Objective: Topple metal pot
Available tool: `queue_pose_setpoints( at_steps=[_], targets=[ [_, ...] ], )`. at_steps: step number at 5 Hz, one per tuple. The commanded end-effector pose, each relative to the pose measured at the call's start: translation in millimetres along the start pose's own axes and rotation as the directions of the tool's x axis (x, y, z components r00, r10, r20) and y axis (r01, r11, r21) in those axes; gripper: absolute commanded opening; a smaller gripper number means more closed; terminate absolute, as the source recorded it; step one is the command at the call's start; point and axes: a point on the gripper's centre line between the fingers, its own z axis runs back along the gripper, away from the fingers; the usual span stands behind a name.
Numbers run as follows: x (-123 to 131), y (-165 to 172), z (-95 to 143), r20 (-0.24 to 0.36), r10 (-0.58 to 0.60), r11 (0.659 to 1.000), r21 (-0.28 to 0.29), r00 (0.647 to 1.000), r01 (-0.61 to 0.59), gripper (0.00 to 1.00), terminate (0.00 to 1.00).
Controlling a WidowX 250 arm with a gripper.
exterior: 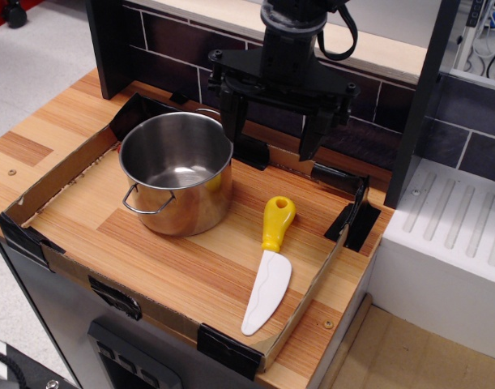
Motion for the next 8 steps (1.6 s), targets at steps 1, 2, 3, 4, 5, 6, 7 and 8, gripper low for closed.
queue_pose_setpoints(
  at_steps=[1, 2, 3, 4, 5, 6, 7, 8],
  targets=[
    [0, 0, 0, 0.000, 0.000, 1.000, 0.000, 1.000, 0.000, 1.00, 0.00],
    [2, 8, 19, 0.016, -0.017, 0.998, -0.052, 1.000, 0.017, 1.00, 0.00],
    [6, 24, 29, 0.048, -0.022, 0.996, -0.084, 0.999, 0.026, 1.00, 0.00],
    [15, 56, 34, 0.046, -0.075, 0.991, -0.110, 0.996, 0.080, 1.00, 0.00],
    [26, 86, 26, 0.012, -0.139, 0.984, -0.113, 0.990, 0.139, 1.00, 0.00],
    [36, 108, 20, 0.047, -0.151, 0.985, -0.080, 0.987, 0.155, 1.00, 0.00],
    [45, 124, 13, 0.050, -0.174, 0.982, -0.061, 0.984, 0.177, 1.00, 0.00],
    [50, 125, -1, 0.057, -0.193, 0.980, -0.048, 0.980, 0.195, 1.00, 0.00]
  ],
)
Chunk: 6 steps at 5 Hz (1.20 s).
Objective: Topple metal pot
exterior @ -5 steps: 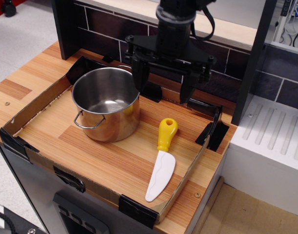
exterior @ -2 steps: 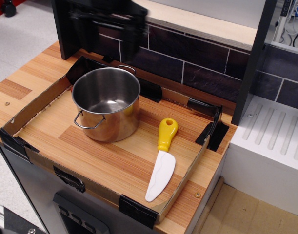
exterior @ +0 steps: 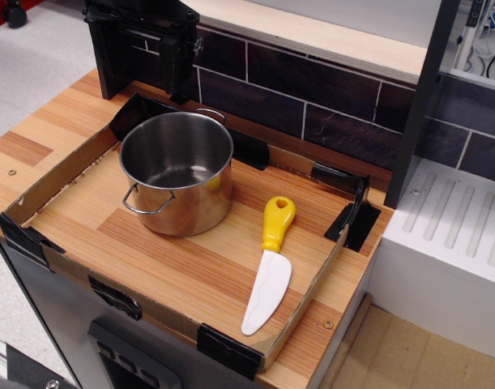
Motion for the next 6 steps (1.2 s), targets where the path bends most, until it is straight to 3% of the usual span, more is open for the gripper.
queue_pose_setpoints(
  at_steps=[1, 4, 6],
  targets=[
    [13, 0, -12, 0.022, -0.064, 0.998, 0.022, 0.998, 0.064, 1.00, 0.00],
    [4, -11, -45, -0.124, -0.210, 0.978, -0.036, 0.970, 0.207, 1.00, 0.00],
    [-1, -11, -50, -0.106, -0.232, 0.973, -0.023, 0.967, 0.231, 1.00, 0.00]
  ],
)
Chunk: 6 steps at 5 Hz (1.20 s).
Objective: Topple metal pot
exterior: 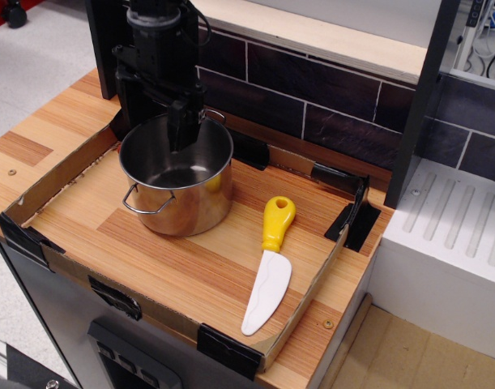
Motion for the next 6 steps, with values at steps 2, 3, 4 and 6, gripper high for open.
queue_pose_setpoints(
  at_steps=[2, 3, 4, 6],
  targets=[
    [0, 7, 11, 0.068, 0.020, 0.999, 0.045, 0.997, -0.023, 0.00, 0.00],
    [-1, 11, 12, 0.071, 0.024, 0.998, 0.058, 0.997, -0.028, 0.00, 0.00],
    [-6, 15, 25, 0.078, 0.023, 0.997, 0.071, 0.997, -0.029, 0.00, 0.00],
    [-14, 23, 52, 0.054, 0.034, 0.990, 0.137, 0.998, -0.041, 0.00, 0.00]
  ],
)
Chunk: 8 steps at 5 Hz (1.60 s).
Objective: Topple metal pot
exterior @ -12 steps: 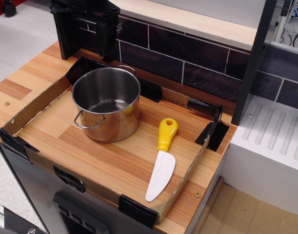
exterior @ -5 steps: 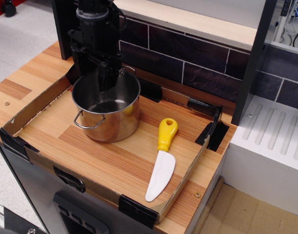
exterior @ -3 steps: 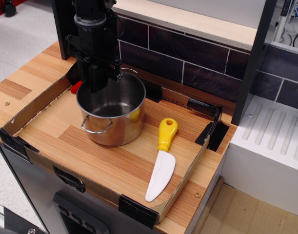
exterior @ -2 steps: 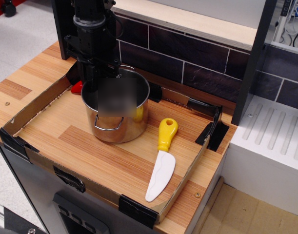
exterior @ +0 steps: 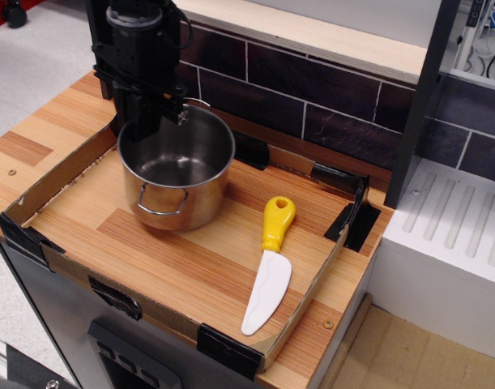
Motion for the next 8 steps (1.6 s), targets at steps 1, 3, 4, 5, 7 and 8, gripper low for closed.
queue_pose_setpoints(
  at_steps=[1, 3, 4, 5, 7, 8],
  targets=[
    [-5, 16, 55, 0.041, 0.035, 0.973, 0.228, 0.999, -0.044, 0.00, 0.00],
    [-26, 21, 78, 0.096, 0.114, 0.906, 0.398, 0.989, -0.144, 0.00, 0.00],
    [-29, 20, 78, 0.156, 0.130, 0.850, 0.491, 0.979, -0.191, 0.00, 0.00],
    [-30, 17, 77, 0.187, 0.133, 0.806, 0.551, 0.973, -0.216, 0.00, 0.00],
    [-27, 3, 59, 0.173, 0.110, 0.674, 0.711, 0.979, -0.202, 0.00, 0.00],
    [-31, 0, 55, 0.176, 0.103, 0.627, 0.753, 0.979, -0.201, 0.00, 0.00]
  ],
)
